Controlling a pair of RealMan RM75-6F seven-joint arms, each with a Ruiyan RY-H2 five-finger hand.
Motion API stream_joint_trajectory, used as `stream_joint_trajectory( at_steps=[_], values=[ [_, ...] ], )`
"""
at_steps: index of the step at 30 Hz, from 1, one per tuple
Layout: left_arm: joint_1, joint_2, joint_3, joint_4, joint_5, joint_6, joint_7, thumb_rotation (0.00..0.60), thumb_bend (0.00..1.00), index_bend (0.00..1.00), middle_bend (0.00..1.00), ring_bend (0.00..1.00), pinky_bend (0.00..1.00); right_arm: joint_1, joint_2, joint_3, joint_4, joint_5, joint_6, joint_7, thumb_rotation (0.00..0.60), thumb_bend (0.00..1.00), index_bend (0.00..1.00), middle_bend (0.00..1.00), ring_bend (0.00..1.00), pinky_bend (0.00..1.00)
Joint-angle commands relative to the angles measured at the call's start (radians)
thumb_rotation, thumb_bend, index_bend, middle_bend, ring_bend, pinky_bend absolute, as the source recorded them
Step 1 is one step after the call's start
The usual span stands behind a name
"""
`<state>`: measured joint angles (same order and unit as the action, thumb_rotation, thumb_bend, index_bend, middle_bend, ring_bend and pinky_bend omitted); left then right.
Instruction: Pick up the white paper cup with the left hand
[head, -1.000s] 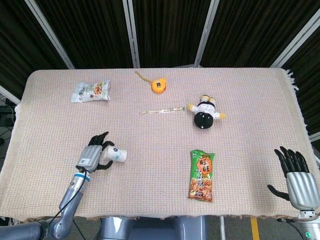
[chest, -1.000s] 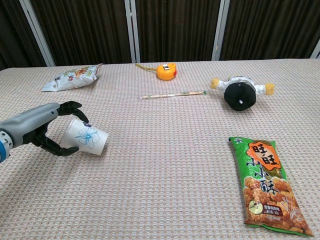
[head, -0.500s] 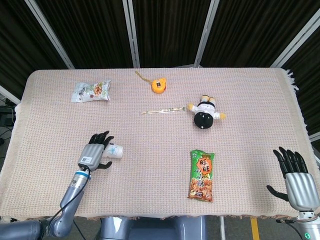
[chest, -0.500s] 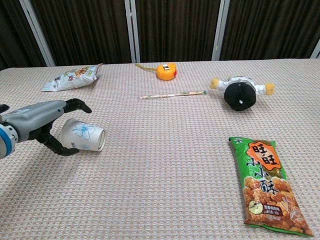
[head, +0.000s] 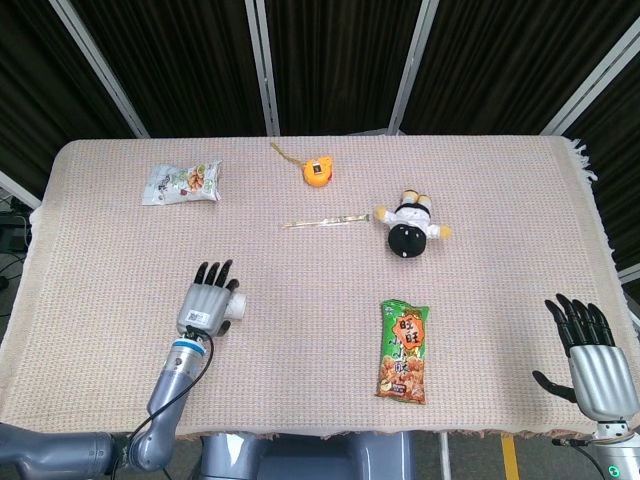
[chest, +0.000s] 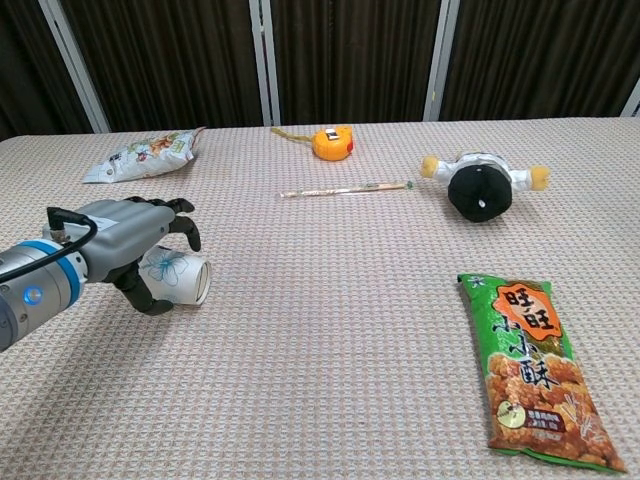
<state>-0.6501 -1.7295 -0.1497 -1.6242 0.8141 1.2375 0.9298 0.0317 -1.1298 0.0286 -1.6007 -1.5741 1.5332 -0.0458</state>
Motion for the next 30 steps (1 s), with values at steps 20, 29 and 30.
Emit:
stream_joint_trajectory(
  at_steps=[20, 29, 30],
  values=[
    [0.049, -0.020, -0.041, -0.051, 0.093, -0.083, -0.406, 0.600, 0.18, 0.44, 0.00, 0.00, 0.00, 0.001, -0.003, -0.003, -0.001, -0.001, -0.006, -0.010, 0.600, 0.03, 0.00, 0.00, 0.00, 0.00],
    [0.103, -0.047, -0.030, 0.045, 0.322, -0.177, -0.884, 0.600, 0.18, 0.44, 0.00, 0.00, 0.00, 0.003, -0.004, -0.003, 0.001, 0.000, -0.010, -0.011, 0.600, 0.03, 0.00, 0.00, 0.00, 0.00],
    [0.105, -0.051, -0.024, 0.064, 0.341, -0.178, -0.908, 0.600, 0.18, 0.44, 0.00, 0.00, 0.00, 0.004, -0.005, -0.004, 0.001, 0.000, -0.011, -0.013, 0.600, 0.03, 0.00, 0.00, 0.00, 0.00]
  ],
)
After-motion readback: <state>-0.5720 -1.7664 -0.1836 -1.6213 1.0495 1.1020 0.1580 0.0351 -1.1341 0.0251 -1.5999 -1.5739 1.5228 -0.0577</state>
